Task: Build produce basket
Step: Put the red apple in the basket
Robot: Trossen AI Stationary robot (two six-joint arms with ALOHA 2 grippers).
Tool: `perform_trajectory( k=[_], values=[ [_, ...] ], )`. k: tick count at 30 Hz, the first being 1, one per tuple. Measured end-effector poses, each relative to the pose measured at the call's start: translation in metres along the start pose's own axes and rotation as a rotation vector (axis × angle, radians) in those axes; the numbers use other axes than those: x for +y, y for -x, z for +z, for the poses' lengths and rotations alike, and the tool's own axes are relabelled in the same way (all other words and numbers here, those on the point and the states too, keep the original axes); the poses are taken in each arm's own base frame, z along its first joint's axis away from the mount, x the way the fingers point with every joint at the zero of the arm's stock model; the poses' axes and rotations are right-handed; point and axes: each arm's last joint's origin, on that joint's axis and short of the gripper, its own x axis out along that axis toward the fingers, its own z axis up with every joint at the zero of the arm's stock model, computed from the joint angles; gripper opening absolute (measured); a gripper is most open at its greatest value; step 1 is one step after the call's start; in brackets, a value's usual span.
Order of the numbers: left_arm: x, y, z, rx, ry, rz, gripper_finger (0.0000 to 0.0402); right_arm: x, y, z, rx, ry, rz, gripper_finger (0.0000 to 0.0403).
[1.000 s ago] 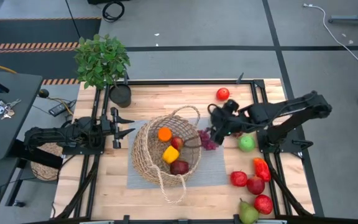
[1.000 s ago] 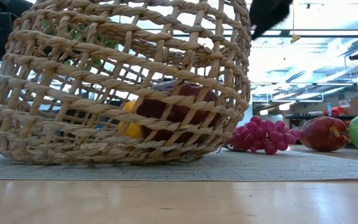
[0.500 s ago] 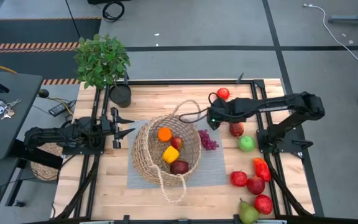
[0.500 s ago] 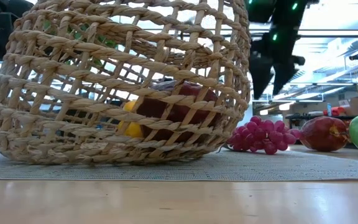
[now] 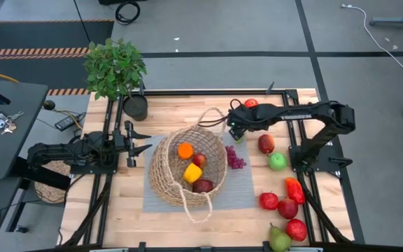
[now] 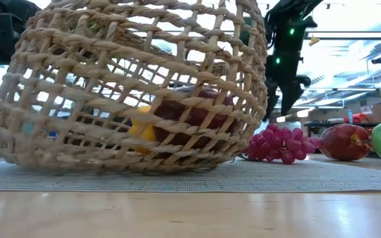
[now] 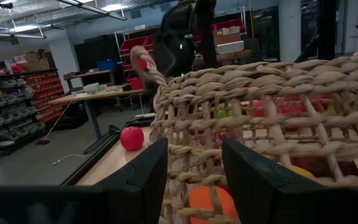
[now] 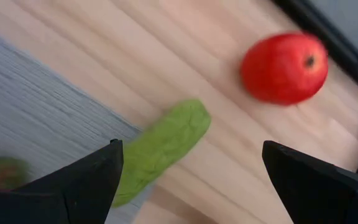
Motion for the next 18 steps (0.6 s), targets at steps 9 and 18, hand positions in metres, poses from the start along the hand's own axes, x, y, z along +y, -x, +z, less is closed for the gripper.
perform_trajectory(
  k=[9, 18],
  values=[
    [0.000, 0.000, 0.000, 0.000, 0.000, 0.001, 0.0160, -0.023, 0.061, -0.004, -0.199, -0.056, 0.184, 0.0380],
    [0.000, 0.000, 0.000, 0.000, 0.000, 0.000, 0.0160, -0.075, 0.046, -0.007, -0.233, -0.247, 0.170, 0.0373]
  ],
)
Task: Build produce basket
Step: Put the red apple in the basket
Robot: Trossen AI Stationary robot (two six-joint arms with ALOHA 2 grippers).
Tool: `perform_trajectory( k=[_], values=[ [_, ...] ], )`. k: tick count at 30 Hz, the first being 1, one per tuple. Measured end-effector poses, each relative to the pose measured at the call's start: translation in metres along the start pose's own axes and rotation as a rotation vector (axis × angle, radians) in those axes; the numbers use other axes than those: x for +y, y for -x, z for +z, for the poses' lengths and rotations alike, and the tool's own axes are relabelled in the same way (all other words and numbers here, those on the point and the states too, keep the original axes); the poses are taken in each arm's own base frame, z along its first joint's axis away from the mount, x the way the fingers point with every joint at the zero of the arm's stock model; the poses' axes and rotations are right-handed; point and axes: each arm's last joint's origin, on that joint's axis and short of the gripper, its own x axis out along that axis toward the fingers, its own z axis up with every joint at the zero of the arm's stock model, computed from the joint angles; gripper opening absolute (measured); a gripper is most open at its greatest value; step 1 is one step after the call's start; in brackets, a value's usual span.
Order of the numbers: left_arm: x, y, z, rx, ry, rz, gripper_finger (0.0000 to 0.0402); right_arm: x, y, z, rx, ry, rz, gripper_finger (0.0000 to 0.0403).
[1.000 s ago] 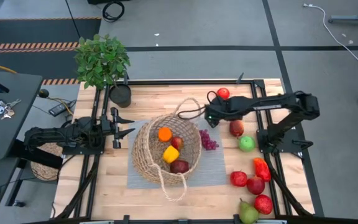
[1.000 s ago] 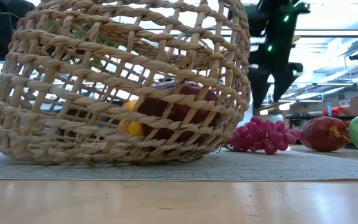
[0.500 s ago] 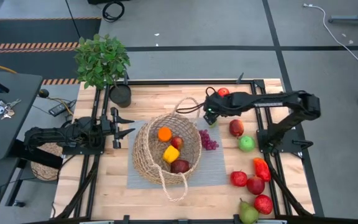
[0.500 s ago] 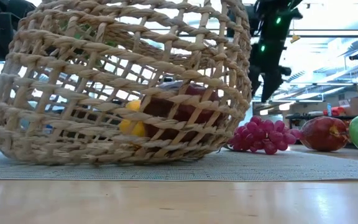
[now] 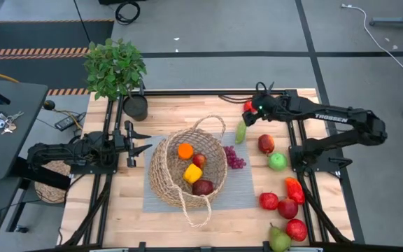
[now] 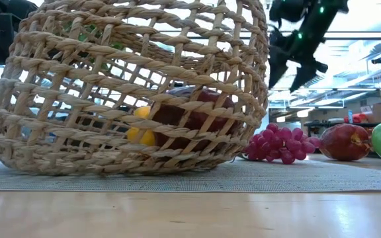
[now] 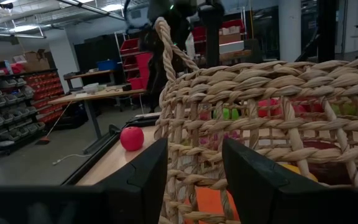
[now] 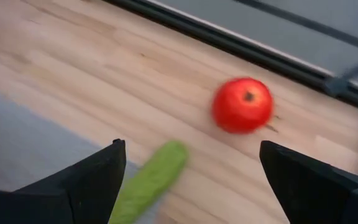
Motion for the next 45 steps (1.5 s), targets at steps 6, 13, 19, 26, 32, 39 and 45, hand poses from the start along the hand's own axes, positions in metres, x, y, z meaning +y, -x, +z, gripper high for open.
perform_trajectory(
  k=[6, 13, 19, 26, 32, 39, 45],
  values=[
    [0.000, 0.000, 0.000, 0.000, 0.000, 0.000, 0.0160, -0.029, -0.035, 0.005, 0.027, 0.016, -0.066, 0.0374],
    [0.000, 0.000, 0.000, 0.000, 0.000, 0.000, 0.0160, -0.045, -0.068, 0.026, -0.017, 0.007, 0.013, 0.0397],
    [0.000, 0.000, 0.000, 0.000, 0.000, 0.000, 0.0160, -0.054, -0.096, 0.029, 0.010, -0.027, -0.038, 0.0399],
    [0.000, 0.000, 0.000, 0.000, 0.000, 0.000, 0.0160, -0.063, -0.129, 0.022, 0.121, -0.068, -0.068, 0.0399],
    [0.000, 0.000, 0.000, 0.000, 0.000, 0.000, 0.0160, -0.065, -0.148, 0.016, 0.174, -0.050, -0.090, 0.0399],
    [0.000, 0.000, 0.000, 0.000, 0.000, 0.000, 0.0160, -0.066, -0.156, 0.015, 0.176, -0.048, -0.091, 0.0398],
    [0.000, 0.000, 0.000, 0.000, 0.000, 0.000, 0.0160, -0.066, -0.156, 0.016, 0.177, -0.018, -0.088, 0.0376]
  ],
)
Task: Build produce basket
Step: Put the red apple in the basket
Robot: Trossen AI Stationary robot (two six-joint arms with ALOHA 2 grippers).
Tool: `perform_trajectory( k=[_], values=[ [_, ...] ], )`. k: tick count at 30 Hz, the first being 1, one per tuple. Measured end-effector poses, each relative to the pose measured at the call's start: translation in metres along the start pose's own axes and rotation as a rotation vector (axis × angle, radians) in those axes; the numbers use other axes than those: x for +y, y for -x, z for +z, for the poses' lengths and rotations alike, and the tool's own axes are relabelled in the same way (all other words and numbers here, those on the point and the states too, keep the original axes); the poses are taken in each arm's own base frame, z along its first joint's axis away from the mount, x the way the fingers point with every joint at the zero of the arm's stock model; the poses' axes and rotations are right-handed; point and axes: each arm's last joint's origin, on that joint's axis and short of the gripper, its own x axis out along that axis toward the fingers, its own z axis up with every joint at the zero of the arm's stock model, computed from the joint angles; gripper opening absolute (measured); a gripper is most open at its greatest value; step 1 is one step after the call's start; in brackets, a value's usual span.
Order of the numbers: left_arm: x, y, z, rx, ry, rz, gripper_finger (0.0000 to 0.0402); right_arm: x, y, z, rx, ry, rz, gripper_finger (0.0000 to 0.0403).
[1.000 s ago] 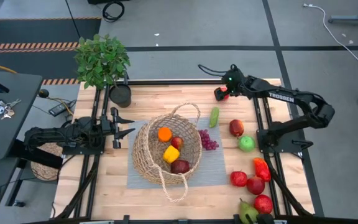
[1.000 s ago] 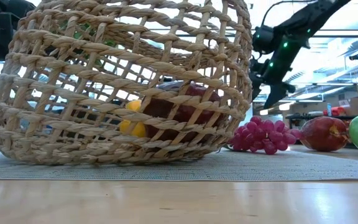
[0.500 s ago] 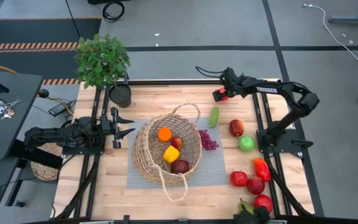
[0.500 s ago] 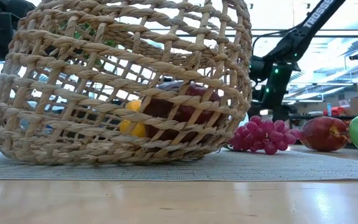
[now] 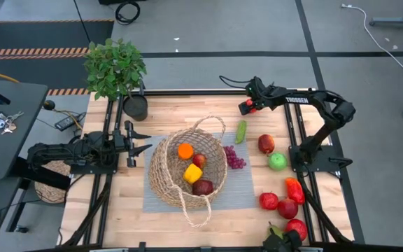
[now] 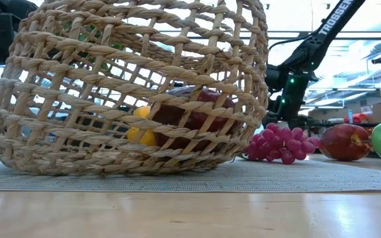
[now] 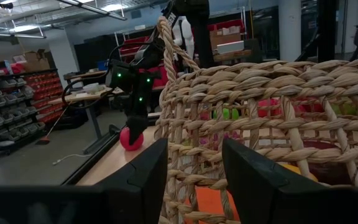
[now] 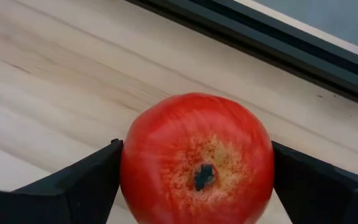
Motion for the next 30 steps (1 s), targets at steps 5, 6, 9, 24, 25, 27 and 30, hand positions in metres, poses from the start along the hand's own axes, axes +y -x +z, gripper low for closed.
perform_trajectory(
  k=[5, 6, 9, 24, 25, 27, 30],
  values=[
    [0.000, 0.000, 0.000, 0.000, 0.000, 0.000, 0.0160, 0.000, 0.001, 0.000, 0.005, 0.013, 0.011, 0.0354],
    [0.000, 0.000, 0.000, 0.000, 0.000, 0.000, 0.0160, 0.000, 0.002, -0.001, 0.013, 0.014, 0.023, 0.0354],
    [0.000, 0.000, 0.000, 0.000, 0.000, 0.000, 0.0160, 0.001, 0.013, -0.002, 0.024, 0.025, 0.052, 0.0355],
    [0.000, 0.000, 0.000, 0.000, 0.000, 0.000, 0.0160, 0.029, 0.122, -0.016, -0.243, 0.118, 0.304, 0.0355],
    [0.000, 0.000, 0.000, 0.000, 0.000, 0.000, 0.0160, 0.032, 0.128, -0.018, -0.261, 0.125, 0.327, 0.0355],
    [0.000, 0.000, 0.000, 0.000, 0.000, 0.000, 0.0160, 0.037, 0.138, -0.021, -0.298, 0.136, 0.371, 0.0355],
    [0.000, 0.000, 0.000, 0.000, 0.000, 0.000, 0.0160, 0.046, 0.151, -0.027, -0.333, 0.161, 0.431, 0.0356]
  ],
)
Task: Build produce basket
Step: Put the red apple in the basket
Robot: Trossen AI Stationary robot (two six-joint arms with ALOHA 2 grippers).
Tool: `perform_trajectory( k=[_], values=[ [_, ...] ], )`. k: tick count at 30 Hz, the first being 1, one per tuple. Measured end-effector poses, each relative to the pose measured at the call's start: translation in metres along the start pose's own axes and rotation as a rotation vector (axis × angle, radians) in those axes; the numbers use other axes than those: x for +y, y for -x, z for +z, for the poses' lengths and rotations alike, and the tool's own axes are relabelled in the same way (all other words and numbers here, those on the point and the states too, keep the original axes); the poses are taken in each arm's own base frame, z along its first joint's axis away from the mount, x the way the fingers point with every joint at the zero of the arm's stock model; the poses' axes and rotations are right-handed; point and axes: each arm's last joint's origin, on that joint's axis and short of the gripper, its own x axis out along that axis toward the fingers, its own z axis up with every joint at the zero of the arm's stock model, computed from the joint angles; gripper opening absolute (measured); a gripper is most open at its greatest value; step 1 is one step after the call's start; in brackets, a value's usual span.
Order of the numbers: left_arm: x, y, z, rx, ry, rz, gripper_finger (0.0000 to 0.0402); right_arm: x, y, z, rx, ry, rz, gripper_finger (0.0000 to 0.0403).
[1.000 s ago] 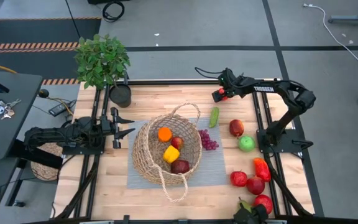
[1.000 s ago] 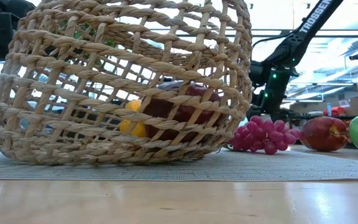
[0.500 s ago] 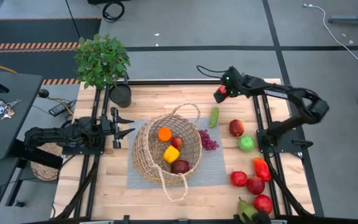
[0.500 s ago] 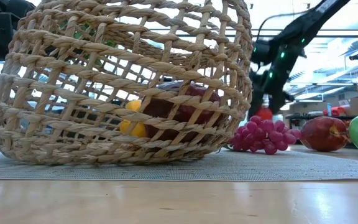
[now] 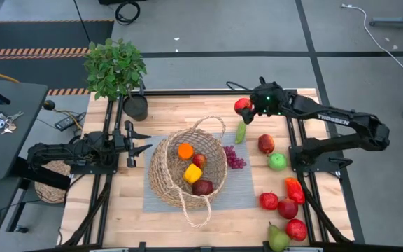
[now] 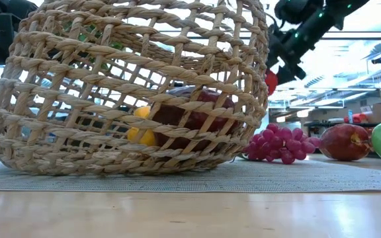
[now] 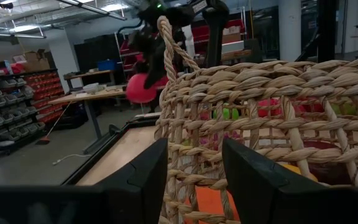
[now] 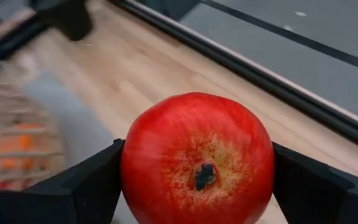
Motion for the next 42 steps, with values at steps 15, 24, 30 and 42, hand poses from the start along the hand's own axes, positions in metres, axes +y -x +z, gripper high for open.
perform_trajectory(
  k=[15, 24, 30, 42],
  values=[
    [0.000, 0.000, 0.000, 0.000, 0.000, 0.000, 0.0160, 0.049, 0.046, -0.002, -0.188, 0.107, 0.286, 0.0356],
    [0.000, 0.000, 0.000, 0.000, 0.000, 0.000, 0.0160, 0.064, 0.071, 0.002, -0.318, 0.116, 0.453, 0.0356],
    [0.000, 0.000, 0.000, 0.000, 0.000, 0.000, 0.0160, 0.076, 0.079, -0.001, -0.342, 0.136, 0.541, 0.0356],
    [0.000, 0.000, 0.000, 0.000, 0.000, 0.000, 0.0160, 0.098, 0.084, -0.010, -0.337, 0.205, 0.656, 0.0356]
  ],
)
